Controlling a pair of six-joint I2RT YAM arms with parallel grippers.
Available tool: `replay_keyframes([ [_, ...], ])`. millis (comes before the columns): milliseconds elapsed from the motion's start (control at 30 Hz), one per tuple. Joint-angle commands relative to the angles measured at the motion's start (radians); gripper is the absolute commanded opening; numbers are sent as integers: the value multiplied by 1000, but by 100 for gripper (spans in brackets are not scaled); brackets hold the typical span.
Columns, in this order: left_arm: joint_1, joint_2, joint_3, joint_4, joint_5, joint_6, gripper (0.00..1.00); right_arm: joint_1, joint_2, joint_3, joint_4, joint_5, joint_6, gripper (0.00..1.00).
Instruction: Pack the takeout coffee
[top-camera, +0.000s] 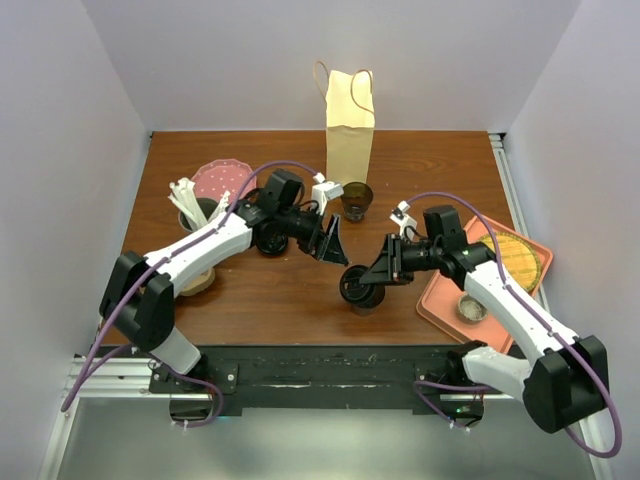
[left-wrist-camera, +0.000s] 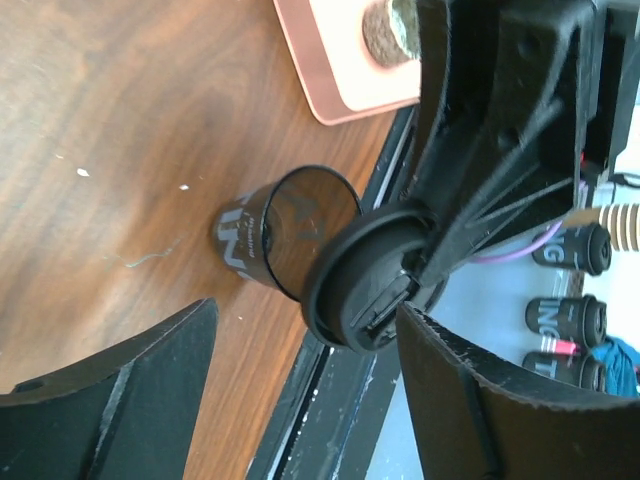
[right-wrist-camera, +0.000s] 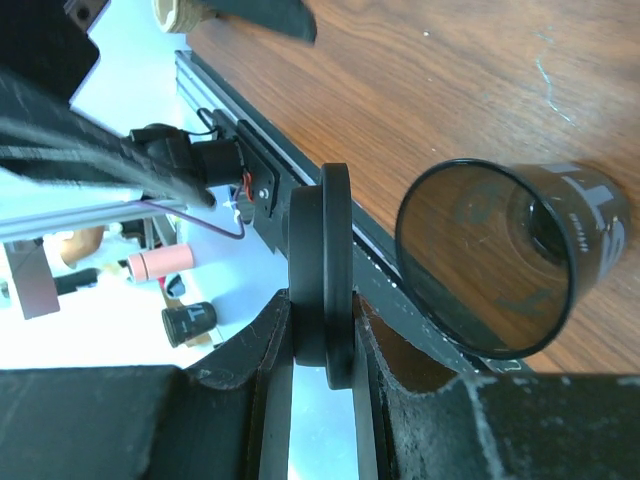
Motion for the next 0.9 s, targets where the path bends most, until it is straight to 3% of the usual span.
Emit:
replay_keyframes([
  [0, -21, 32, 3, 4, 28, 28, 74, -25, 24, 3, -30, -42, -31, 15],
  [867, -86, 124, 37, -55, -33, 60, 65, -91, 139, -12, -49, -105, -103, 23],
])
